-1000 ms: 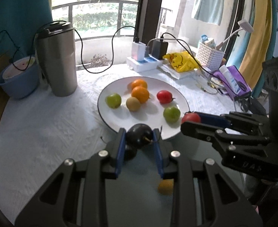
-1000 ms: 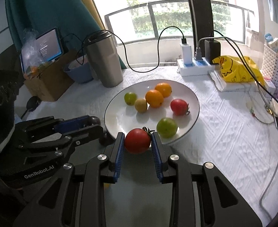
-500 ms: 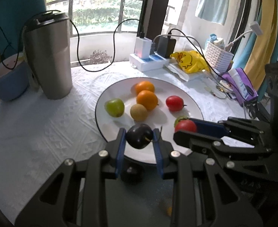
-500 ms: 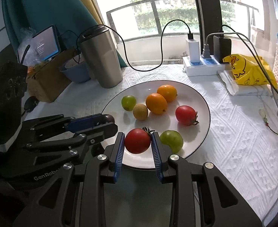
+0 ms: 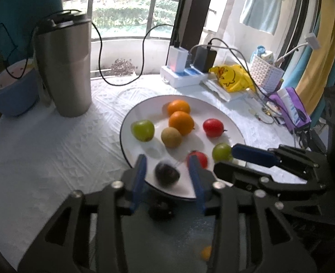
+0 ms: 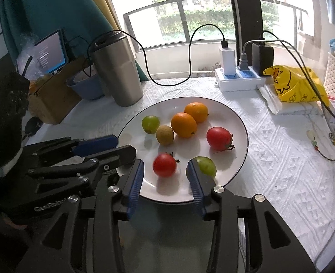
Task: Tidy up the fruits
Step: 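Release the plum from the left gripper while the right gripper releases the tomato, then move both grippers back over the tray, right gripper toward a small yellow fruit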
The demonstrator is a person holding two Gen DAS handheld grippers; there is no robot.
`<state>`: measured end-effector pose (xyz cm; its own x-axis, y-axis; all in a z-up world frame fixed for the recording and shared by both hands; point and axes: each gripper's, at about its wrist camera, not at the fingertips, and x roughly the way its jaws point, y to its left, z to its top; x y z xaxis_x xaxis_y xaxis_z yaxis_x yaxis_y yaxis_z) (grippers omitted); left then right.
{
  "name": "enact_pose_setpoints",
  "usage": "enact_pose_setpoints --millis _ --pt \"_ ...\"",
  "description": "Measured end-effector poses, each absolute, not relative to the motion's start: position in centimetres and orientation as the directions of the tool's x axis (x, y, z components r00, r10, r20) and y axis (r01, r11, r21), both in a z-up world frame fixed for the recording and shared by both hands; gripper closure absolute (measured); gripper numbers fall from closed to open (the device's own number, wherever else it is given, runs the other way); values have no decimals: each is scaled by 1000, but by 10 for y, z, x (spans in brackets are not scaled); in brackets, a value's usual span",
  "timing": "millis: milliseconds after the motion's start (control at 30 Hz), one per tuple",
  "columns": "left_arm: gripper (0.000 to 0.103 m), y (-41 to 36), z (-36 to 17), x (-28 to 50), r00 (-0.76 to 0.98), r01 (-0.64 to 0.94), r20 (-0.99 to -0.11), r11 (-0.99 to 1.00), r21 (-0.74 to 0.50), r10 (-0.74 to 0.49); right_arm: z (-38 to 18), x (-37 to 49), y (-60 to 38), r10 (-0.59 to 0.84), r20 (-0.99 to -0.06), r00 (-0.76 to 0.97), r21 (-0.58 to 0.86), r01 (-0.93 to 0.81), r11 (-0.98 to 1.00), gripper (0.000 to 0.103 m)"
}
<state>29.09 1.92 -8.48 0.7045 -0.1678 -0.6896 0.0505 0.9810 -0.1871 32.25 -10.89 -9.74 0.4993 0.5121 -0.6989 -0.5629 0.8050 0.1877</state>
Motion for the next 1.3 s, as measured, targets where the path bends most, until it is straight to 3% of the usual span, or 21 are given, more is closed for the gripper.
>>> enact_pose_setpoints --millis 800,1300 --pt "57 33 -63 224 751 19 -645 982 -189 -138 -74 262 -114 496 -682 538 148 -562 814 60" --pt "57 41 -75 189 746 0 -653 981 -196 -131 -88 232 -107 499 -700 510 152 -576 803 60"
